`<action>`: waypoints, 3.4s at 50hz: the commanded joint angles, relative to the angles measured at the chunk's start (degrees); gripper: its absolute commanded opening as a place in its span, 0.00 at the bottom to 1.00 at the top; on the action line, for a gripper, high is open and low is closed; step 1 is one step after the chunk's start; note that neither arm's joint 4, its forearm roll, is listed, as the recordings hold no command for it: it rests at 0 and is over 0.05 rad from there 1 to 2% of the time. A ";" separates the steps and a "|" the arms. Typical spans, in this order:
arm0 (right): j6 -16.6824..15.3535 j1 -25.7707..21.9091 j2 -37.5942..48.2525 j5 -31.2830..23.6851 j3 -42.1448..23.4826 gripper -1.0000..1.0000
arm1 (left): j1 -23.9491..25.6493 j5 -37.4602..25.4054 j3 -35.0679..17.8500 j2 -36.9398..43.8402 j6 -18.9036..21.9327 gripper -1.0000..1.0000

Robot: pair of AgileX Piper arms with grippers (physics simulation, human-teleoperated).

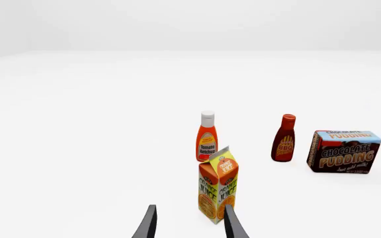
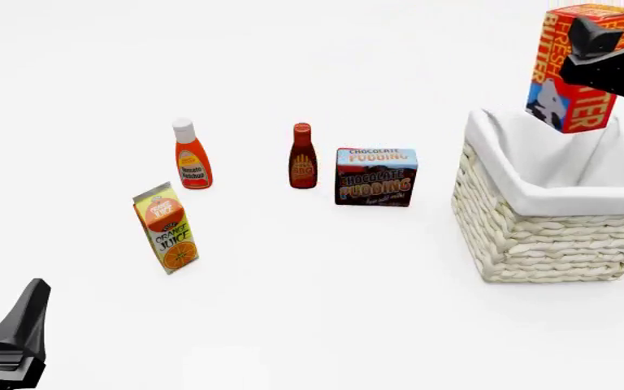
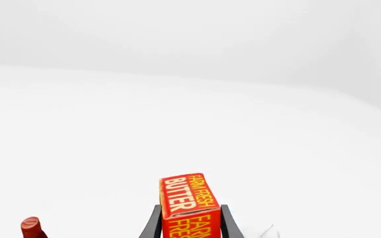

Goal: Pick the butter and place it in the basket.

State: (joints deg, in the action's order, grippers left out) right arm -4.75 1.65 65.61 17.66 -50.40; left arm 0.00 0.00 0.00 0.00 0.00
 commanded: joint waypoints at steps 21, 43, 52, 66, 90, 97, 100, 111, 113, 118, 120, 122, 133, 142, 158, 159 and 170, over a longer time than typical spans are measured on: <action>3.30 3.94 5.39 5.65 0.13 0.00 | 0.00 0.00 0.00 0.00 0.00 1.00; 4.57 5.79 7.38 7.23 0.65 0.00 | 0.00 0.00 0.00 0.00 0.00 1.00; 4.54 5.99 7.25 7.83 1.65 0.00 | 0.00 0.00 0.00 0.00 0.00 1.00; 4.44 6.22 8.24 8.88 1.62 0.00 | 0.00 0.00 0.00 0.00 0.00 1.00; 4.07 7.00 11.74 11.88 2.43 0.00 | 0.00 0.00 0.00 0.00 0.00 1.00; 4.07 7.45 12.41 12.68 2.66 0.00 | 0.00 0.00 0.00 0.00 0.00 1.00; 4.08 7.65 12.54 12.87 2.75 0.00 | 0.00 0.00 0.00 0.00 0.00 1.00; 3.88 8.43 13.91 13.87 2.83 0.00 | 0.00 0.00 0.00 0.00 0.00 1.00; 3.91 8.49 14.28 13.93 2.59 0.00 | 0.00 0.00 0.00 0.00 0.00 1.00; 3.80 8.53 15.24 14.23 2.03 0.00 | 0.00 0.00 0.00 0.00 0.00 1.00; 3.77 8.55 15.61 14.33 1.83 0.00 | 0.00 0.00 0.00 0.00 0.00 1.00; 3.78 8.52 16.07 14.41 1.55 0.00 | 0.00 0.00 0.00 0.00 0.00 1.00; 3.84 8.91 17.53 14.98 0.91 0.00 | 0.00 0.00 0.00 0.00 0.00 1.00; 3.92 9.29 18.17 15.39 0.90 0.00 | 0.00 0.00 0.00 0.00 0.00 1.00; 3.95 9.97 18.43 15.79 1.30 0.00 | 0.00 0.00 0.00 0.00 0.00 1.00; 3.95 9.97 18.43 15.79 1.30 0.00 | 0.00 0.00 0.00 0.00 0.00 1.00; 3.89 10.17 19.02 16.28 1.60 0.00 | 0.00 0.00 0.00 0.00 0.00 1.00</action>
State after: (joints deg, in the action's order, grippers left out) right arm -1.91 11.62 84.91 33.29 -48.19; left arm 0.00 0.00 0.00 0.00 0.00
